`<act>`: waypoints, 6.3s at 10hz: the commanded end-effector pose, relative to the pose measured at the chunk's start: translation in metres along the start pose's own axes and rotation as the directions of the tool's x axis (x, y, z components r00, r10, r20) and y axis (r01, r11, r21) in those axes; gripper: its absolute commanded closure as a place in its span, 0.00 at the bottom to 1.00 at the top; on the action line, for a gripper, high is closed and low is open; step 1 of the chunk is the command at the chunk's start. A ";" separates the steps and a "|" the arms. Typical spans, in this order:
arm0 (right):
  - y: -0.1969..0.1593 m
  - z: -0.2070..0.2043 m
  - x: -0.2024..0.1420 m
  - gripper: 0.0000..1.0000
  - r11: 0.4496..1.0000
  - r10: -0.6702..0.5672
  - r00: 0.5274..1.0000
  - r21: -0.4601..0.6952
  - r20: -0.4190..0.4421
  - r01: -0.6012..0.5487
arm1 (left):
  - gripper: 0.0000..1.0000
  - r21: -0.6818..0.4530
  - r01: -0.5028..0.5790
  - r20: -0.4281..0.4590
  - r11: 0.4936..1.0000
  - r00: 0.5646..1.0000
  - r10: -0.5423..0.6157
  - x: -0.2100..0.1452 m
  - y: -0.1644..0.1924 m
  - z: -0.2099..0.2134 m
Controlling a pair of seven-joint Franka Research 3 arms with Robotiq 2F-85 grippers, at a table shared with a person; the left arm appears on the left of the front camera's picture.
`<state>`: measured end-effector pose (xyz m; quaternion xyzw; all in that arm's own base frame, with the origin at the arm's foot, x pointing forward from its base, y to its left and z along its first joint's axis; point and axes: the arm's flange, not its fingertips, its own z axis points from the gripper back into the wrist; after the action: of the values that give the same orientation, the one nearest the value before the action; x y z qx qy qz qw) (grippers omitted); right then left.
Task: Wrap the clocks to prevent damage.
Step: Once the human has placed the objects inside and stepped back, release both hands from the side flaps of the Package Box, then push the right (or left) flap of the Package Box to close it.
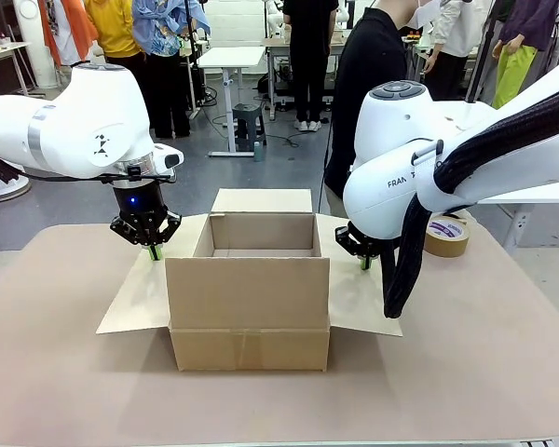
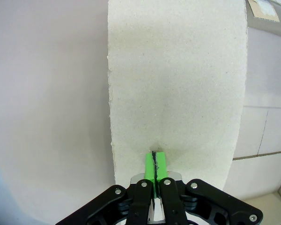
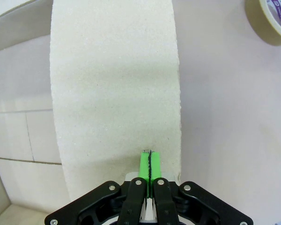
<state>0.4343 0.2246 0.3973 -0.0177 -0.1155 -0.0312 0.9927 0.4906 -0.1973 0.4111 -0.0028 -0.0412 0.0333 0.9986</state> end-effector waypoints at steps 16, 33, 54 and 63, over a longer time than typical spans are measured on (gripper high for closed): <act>0.000 0.000 0.000 0.99 1.000 -0.001 1.000 0.000 0.000 0.001 | 1.00 0.001 -0.006 -0.002 1.000 1.000 0.006 0.000 0.000 -0.001; 0.000 0.000 0.000 0.99 1.000 -0.001 1.000 0.000 0.000 0.001 | 1.00 0.001 -0.006 -0.002 1.000 1.000 0.006 0.000 0.000 -0.001; -0.181 0.142 -0.033 0.99 0.242 0.969 0.246 0.124 0.014 -0.962 | 1.00 -0.112 0.953 0.043 0.282 0.288 -0.957 -0.070 0.131 0.163; -0.183 0.143 -0.032 0.99 0.241 0.970 0.243 0.140 -0.001 -0.960 | 1.00 -0.124 0.955 0.016 0.268 0.272 -0.962 -0.070 0.128 0.157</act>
<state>0.3591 0.0497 0.5346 -0.0279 -0.0386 0.5942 0.8029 0.3990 -0.0749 0.5588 -0.0366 -0.0009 -0.5849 0.8103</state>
